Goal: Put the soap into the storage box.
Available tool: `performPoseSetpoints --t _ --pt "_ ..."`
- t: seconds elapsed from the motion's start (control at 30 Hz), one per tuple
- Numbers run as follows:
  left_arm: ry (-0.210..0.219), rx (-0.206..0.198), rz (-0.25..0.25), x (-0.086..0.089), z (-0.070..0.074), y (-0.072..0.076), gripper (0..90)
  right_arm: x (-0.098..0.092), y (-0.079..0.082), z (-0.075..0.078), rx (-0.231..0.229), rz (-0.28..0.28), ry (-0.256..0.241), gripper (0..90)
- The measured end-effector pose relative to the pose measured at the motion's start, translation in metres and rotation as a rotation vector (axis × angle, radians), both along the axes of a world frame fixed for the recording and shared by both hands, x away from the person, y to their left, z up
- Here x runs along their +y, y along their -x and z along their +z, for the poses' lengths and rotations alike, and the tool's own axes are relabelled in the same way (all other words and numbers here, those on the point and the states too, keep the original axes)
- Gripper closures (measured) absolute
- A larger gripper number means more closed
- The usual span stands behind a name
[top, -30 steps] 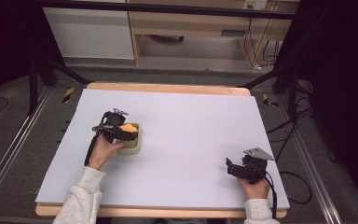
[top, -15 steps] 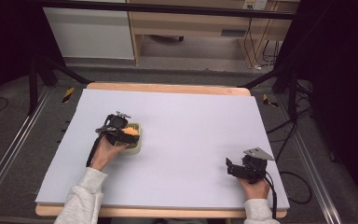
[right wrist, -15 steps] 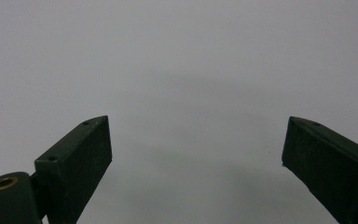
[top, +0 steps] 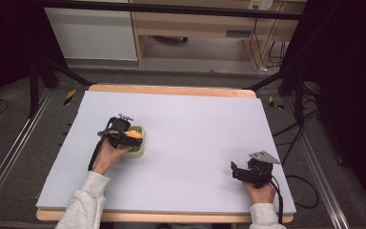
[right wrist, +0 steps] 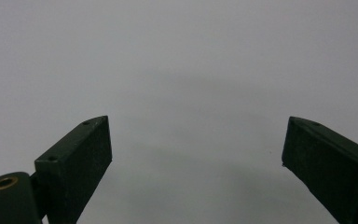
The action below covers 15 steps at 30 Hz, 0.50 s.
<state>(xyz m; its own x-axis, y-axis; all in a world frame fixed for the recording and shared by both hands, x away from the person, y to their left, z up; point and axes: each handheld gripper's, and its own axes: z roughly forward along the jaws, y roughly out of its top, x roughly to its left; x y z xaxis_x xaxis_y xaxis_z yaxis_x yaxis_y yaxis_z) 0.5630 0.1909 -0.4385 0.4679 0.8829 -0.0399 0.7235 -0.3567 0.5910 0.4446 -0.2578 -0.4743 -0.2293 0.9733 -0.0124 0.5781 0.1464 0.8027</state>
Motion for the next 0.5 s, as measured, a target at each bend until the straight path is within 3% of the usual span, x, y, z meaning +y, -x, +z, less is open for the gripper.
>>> performPoseSetpoints --t 0.5 --pt "-0.014 0.009 -0.003 0.0009 -0.0022 -0.0007 25.3 0.0002 0.0000 0.0000 0.001 0.001 -0.001 8.7"
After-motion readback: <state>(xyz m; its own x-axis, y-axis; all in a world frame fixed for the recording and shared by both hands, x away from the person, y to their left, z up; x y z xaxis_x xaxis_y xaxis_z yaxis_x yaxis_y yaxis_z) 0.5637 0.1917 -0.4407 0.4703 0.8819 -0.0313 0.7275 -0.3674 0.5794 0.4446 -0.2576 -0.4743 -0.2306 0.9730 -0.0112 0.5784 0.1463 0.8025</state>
